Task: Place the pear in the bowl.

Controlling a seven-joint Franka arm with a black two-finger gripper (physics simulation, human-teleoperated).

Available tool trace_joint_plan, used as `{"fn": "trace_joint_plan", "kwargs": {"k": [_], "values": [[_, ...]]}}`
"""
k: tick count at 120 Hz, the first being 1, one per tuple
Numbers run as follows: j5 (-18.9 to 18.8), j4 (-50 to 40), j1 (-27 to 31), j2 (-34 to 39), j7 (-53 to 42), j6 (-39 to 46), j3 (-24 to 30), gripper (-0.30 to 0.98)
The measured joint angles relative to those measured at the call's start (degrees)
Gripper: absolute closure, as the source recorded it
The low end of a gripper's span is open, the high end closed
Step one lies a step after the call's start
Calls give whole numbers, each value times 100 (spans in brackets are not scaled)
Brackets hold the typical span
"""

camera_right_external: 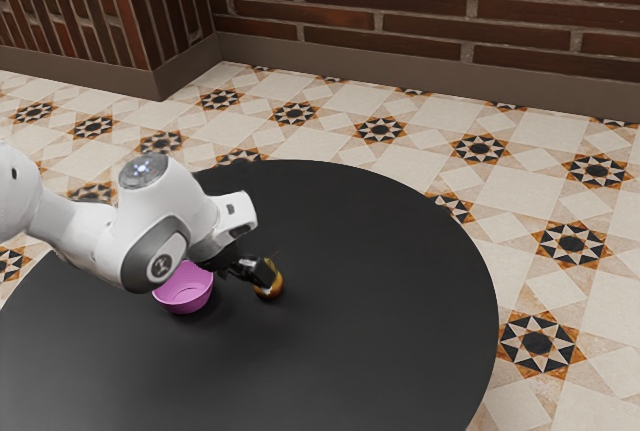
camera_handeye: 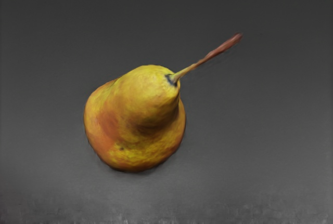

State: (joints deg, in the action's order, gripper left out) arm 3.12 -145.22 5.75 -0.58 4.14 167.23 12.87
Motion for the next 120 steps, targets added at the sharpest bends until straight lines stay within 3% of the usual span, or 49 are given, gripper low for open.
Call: {"fn": "trace_joint_plan", "kwargs": {"k": [38, 78, 120], "values": [[60, 241, 94, -805, -3, 1005, -4, 0], [40, 699, 155, -1462, -187, 1226, -64, 0], [27, 886, 216, -1681, -409, 1268, -66, 0]]}}
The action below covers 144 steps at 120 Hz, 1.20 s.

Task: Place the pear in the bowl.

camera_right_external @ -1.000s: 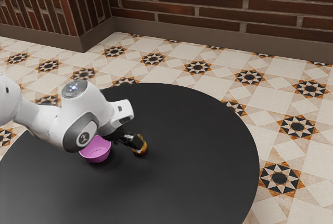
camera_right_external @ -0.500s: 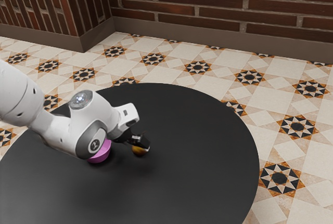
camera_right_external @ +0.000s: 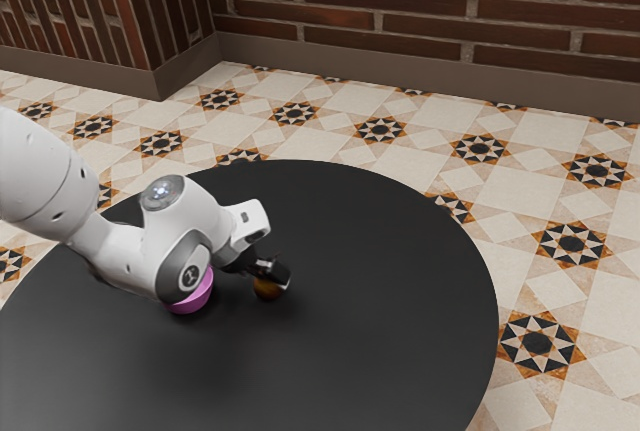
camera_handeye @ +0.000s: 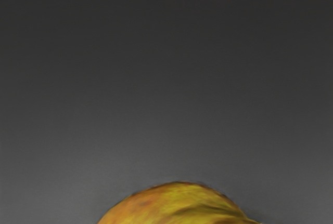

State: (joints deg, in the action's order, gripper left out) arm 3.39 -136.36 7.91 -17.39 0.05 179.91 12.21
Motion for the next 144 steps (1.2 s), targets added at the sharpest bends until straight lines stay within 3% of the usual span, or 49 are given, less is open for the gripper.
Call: {"fn": "trace_joint_plan", "kwargs": {"k": [60, 101, 144], "values": [[9, 124, -21, -204, -157, 7, 9, 0], [29, 126, -17, -216, -200, -11, 9, 20], [52, 125, -9, -225, -223, -79, 9, 30]]}}
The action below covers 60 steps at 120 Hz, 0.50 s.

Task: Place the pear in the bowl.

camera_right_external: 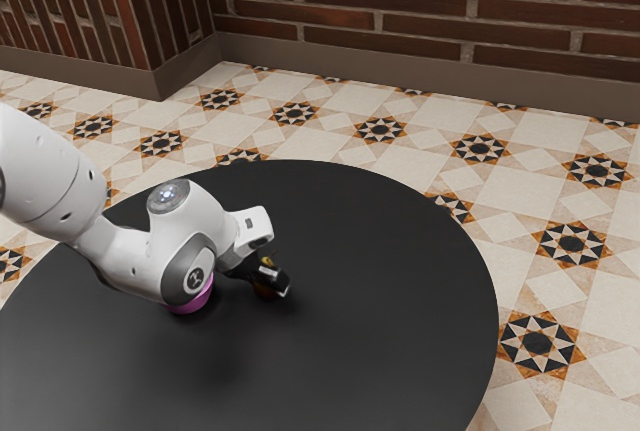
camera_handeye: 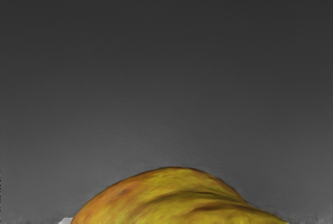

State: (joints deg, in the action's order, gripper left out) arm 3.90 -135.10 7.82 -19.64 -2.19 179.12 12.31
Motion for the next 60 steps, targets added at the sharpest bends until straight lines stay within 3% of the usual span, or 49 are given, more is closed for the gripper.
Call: {"fn": "trace_joint_plan", "kwargs": {"k": [60], "values": [[6, -1, 44, 237, -26, -116, -10, 41]]}}
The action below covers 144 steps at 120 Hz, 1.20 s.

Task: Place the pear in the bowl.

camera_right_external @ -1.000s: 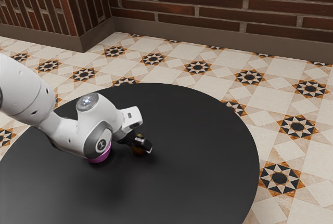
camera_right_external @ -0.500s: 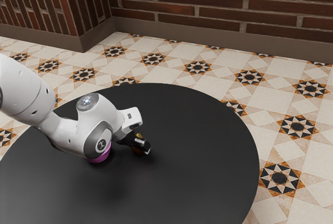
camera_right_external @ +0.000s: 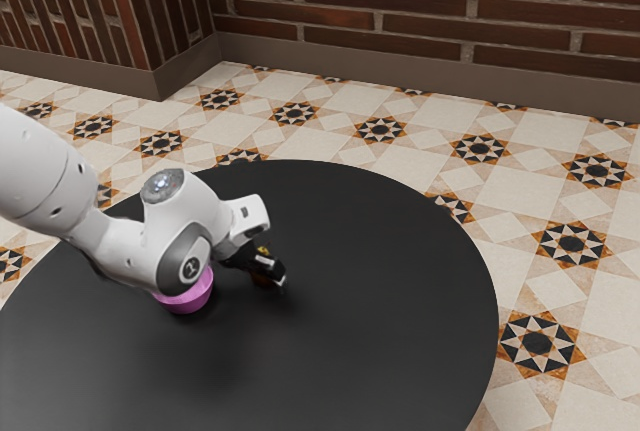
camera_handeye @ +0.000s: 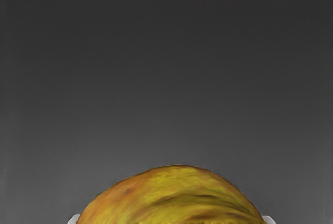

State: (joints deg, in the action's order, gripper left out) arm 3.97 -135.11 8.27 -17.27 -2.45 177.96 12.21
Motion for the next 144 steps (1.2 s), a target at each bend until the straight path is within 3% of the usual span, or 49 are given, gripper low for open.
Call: {"fn": "trace_joint_plan", "kwargs": {"k": [26, 48, 98, 140, 144], "values": [[-17, -13, 153, 429, -8, -285, 6, 43], [-67, -88, 611, 861, -7, -681, 50, 43], [-100, -1037, 1012, 1827, 22, -1002, 95, 45], [-111, -1365, 1402, 1973, 48, -1079, 108, 46], [-111, -1363, 1391, 1968, 49, -1084, 108, 41]]}}
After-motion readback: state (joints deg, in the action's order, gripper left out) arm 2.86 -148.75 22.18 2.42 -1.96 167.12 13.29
